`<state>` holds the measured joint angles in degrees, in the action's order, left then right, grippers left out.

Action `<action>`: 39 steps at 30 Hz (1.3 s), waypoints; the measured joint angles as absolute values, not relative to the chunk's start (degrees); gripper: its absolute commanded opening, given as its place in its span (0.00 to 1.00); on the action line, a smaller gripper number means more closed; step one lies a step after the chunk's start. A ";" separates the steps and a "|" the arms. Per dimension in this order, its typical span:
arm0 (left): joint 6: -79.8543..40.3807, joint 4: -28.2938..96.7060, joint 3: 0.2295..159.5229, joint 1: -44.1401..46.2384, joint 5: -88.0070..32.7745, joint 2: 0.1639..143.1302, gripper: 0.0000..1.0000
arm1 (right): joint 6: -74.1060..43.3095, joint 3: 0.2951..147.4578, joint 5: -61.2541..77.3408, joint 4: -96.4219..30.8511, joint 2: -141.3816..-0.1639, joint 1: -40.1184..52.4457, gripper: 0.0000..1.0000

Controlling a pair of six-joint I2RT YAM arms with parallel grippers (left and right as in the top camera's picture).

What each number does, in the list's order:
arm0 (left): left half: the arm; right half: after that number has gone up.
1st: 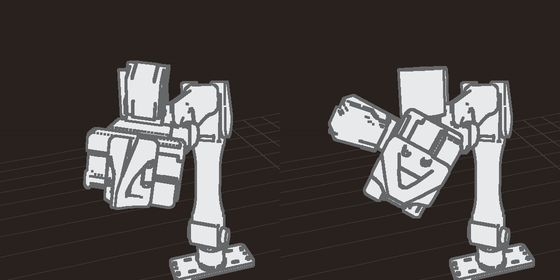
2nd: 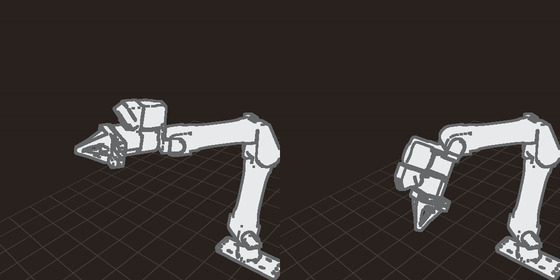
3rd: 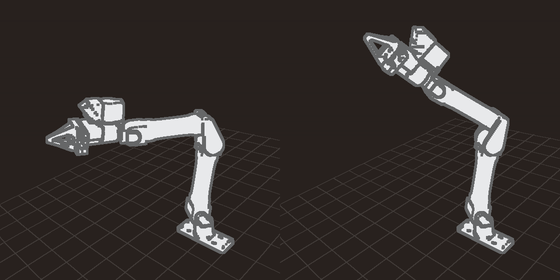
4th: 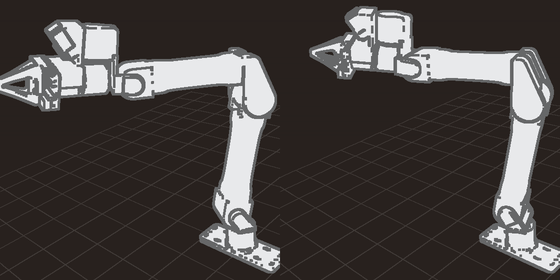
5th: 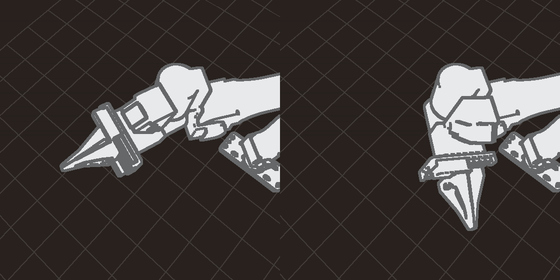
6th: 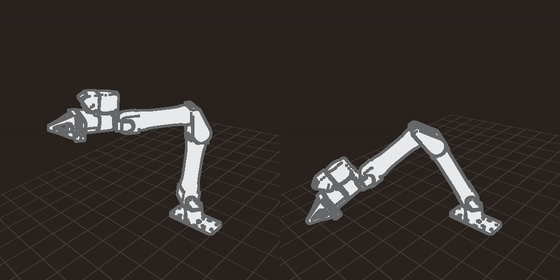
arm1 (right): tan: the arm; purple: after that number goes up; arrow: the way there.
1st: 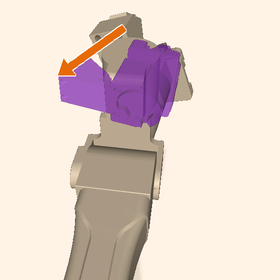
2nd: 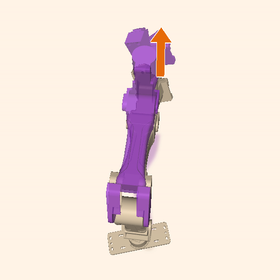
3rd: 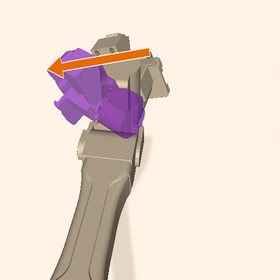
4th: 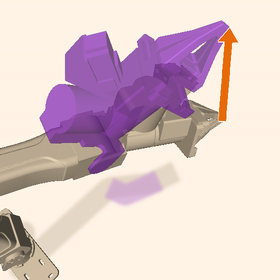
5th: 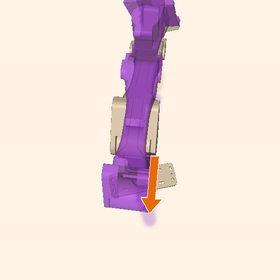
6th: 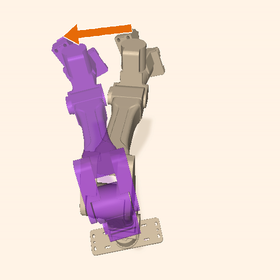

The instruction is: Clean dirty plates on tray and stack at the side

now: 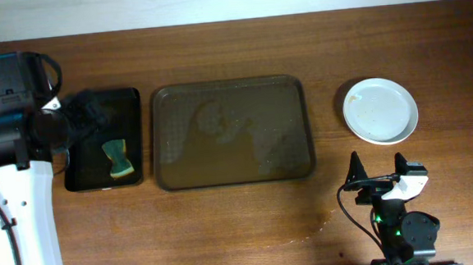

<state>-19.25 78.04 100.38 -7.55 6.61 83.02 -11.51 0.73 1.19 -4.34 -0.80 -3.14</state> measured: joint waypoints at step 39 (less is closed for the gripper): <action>9.47 4.75 0.84 -6.44 0.60 0.67 0.99 | -11.53 0.73 1.19 -4.34 -0.58 -2.90 0.98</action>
